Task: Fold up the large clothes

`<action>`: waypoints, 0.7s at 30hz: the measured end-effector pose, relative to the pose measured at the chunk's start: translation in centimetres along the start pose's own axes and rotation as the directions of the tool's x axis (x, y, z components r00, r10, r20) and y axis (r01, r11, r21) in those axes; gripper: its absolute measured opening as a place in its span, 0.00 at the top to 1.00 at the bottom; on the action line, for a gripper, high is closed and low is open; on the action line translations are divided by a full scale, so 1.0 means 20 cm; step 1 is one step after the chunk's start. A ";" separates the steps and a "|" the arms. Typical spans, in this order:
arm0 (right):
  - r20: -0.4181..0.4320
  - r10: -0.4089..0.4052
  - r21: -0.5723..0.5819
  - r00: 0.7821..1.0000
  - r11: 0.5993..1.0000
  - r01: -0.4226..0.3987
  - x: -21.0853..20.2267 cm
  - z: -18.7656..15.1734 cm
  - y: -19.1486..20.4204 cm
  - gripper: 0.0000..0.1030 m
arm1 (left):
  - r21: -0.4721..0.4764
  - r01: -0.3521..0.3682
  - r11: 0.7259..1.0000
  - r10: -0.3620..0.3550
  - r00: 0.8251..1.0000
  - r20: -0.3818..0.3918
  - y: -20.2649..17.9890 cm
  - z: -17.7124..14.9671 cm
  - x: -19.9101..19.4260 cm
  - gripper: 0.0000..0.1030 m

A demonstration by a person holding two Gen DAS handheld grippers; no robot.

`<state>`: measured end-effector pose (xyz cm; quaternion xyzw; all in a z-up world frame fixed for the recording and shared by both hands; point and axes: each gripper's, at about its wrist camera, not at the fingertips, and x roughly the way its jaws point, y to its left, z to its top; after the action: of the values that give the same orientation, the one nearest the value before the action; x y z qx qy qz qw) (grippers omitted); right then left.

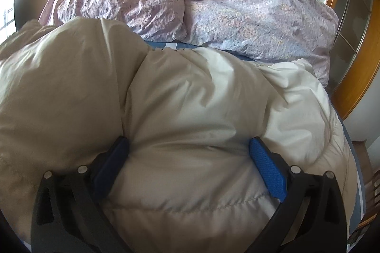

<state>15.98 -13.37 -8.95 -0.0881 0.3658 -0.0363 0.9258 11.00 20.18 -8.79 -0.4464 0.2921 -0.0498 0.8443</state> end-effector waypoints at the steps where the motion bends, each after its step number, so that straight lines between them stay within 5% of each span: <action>1: -0.001 -0.001 -0.001 1.000 1.000 0.001 0.00 0.00 0.00 0.02 | 0.028 0.009 1.000 -0.010 1.000 0.009 -0.04 0.00 -0.01 0.65; 10: -0.006 -0.029 -0.028 1.000 0.999 0.029 0.02 0.01 0.01 0.02 | 0.245 0.104 0.964 -0.119 0.992 0.048 -0.38 -0.06 -0.12 0.68; 21: 0.018 -0.037 -0.045 0.999 0.998 0.038 0.03 0.00 0.02 0.02 | 0.503 0.194 0.843 -0.230 0.973 0.010 -0.80 -0.29 -0.16 0.68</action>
<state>16.50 -13.07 -9.45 -0.1161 0.3568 -0.0447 0.9259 8.19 7.54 2.74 -0.2443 0.1886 -0.2006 0.9298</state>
